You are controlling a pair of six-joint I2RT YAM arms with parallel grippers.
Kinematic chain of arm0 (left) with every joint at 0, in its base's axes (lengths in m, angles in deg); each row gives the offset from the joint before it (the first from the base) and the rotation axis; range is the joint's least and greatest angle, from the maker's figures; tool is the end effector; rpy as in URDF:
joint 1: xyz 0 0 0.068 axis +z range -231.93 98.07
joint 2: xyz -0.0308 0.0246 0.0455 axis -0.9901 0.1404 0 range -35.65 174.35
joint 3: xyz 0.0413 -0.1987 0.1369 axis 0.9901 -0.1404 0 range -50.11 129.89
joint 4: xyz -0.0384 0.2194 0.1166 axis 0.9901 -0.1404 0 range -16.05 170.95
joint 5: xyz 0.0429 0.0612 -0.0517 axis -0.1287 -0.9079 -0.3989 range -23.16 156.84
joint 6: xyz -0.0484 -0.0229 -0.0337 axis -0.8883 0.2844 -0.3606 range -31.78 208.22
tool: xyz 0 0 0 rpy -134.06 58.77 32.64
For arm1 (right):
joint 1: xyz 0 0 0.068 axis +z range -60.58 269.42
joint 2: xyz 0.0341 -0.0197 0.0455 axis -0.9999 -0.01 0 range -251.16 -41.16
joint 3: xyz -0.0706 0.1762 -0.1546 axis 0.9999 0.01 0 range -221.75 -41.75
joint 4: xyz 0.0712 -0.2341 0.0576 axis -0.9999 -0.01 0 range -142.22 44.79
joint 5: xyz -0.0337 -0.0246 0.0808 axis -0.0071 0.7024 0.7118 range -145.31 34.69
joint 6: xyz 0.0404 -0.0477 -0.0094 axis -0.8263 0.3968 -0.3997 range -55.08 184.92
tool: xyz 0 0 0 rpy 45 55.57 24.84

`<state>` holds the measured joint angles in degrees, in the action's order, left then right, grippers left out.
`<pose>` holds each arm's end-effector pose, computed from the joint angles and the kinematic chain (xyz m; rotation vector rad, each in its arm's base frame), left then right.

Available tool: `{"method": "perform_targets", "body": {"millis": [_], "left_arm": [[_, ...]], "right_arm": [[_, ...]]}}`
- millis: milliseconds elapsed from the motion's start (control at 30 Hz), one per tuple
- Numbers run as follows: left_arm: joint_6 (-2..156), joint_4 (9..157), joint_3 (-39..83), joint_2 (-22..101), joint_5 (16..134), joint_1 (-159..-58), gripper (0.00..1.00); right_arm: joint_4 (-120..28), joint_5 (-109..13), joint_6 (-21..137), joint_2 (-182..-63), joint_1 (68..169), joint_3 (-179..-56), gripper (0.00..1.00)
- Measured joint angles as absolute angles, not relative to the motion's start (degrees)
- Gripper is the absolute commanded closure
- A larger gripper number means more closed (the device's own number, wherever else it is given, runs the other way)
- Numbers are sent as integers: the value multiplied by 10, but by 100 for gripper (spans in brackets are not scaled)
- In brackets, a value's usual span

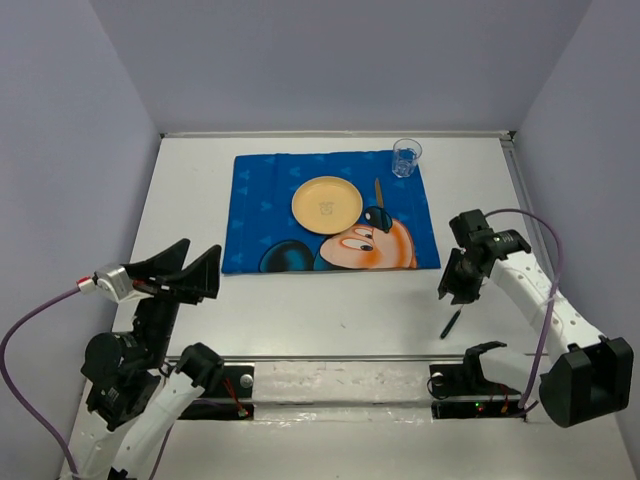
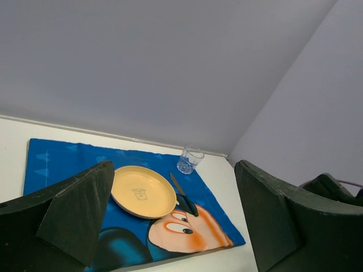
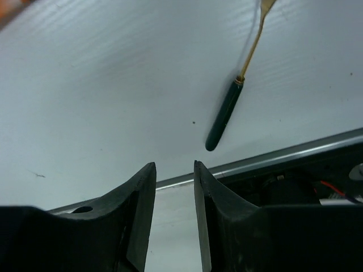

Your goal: Set the dinner table for one person

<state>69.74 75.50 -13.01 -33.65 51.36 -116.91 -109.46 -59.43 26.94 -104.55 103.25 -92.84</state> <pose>0.0463 -0.0165 0.3652 -0.0941 1.0949 -0.6980 0.1804 0.0408 0.2132 0.6186 2.8320 0.0558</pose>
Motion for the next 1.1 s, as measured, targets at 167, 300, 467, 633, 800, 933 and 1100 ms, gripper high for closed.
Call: {"method": "perform_targets", "body": {"millis": [167, 300, 467, 633, 800, 933, 1100], "left_arm": [[698, 755, -130, -347, 512, -1172, 1], [698, 755, -130, -347, 510, -1179, 1], [698, 755, -130, -347, 506, -1186, 1], [700, 755, -130, -348, 499, -1195, 1], [701, 755, -130, -347, 496, -1208, 1], [701, 769, -128, -296, 542, -1224, 1], [665, 801, -130, -140, 657, -1226, 1]], "right_arm": [[-1123, -591, 238, -1072, 1030, -904, 64], [-1122, -586, 219, -1084, 1022, -882, 53], [-1107, -584, 203, -1128, 1010, -877, 48], [-1091, -583, 188, -1167, 979, -877, 53], [-1060, -579, 194, -1188, 954, -898, 62], [-1026, -588, 224, -1150, 954, -978, 61], [-1009, -622, 286, -1046, 954, -1108, 61]]}}
